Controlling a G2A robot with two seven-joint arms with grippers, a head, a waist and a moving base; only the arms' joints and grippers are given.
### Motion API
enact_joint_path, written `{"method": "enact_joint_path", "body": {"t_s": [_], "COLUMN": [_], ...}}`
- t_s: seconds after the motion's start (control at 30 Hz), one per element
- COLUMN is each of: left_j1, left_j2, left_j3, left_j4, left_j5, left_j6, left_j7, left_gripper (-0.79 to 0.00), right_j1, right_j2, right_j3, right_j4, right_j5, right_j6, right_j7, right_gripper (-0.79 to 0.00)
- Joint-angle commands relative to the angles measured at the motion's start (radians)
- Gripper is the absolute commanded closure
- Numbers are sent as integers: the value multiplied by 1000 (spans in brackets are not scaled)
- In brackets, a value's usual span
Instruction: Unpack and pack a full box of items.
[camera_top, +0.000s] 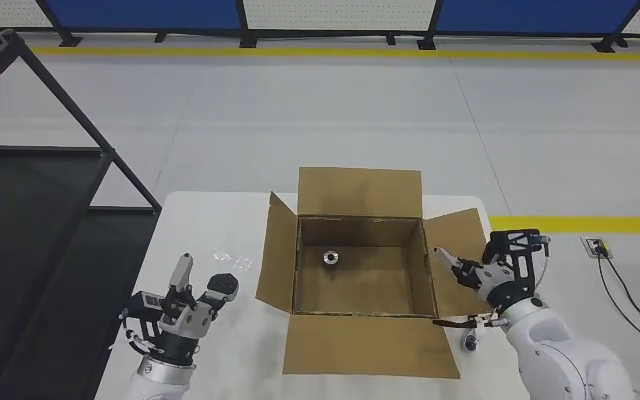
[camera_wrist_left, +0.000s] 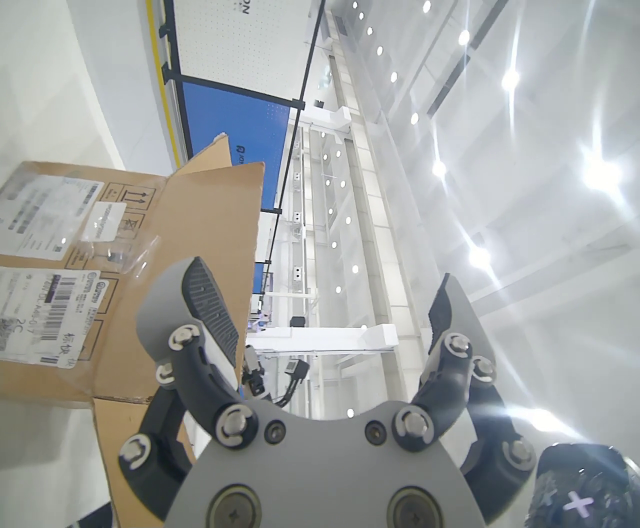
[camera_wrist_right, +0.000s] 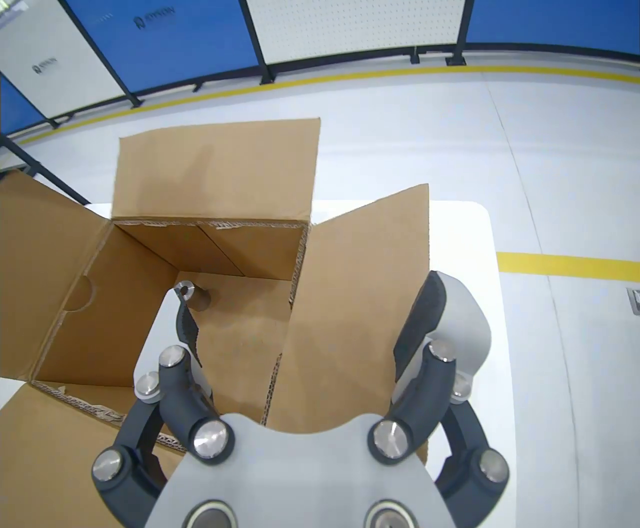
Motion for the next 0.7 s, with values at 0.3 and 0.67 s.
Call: {"method": "enact_joint_path", "body": {"t_s": [0.3, 0.67], "left_j1": [9, 9], "left_j2": [-16, -16], "left_j3": [107, 107], "left_j4": [38, 38], "left_j5": [454, 454], "left_j6": [-363, -363], "left_j7": [321, 321], "left_gripper": [-785, -785], "right_j1": [-22, -21], "right_j2": [9, 9], "right_j3": [40, 33], "right_j4": [19, 15], "right_j5": [86, 71], "right_j6": [-91, -76], "right_j7": [-150, -151], "right_gripper": [-785, -785]}}
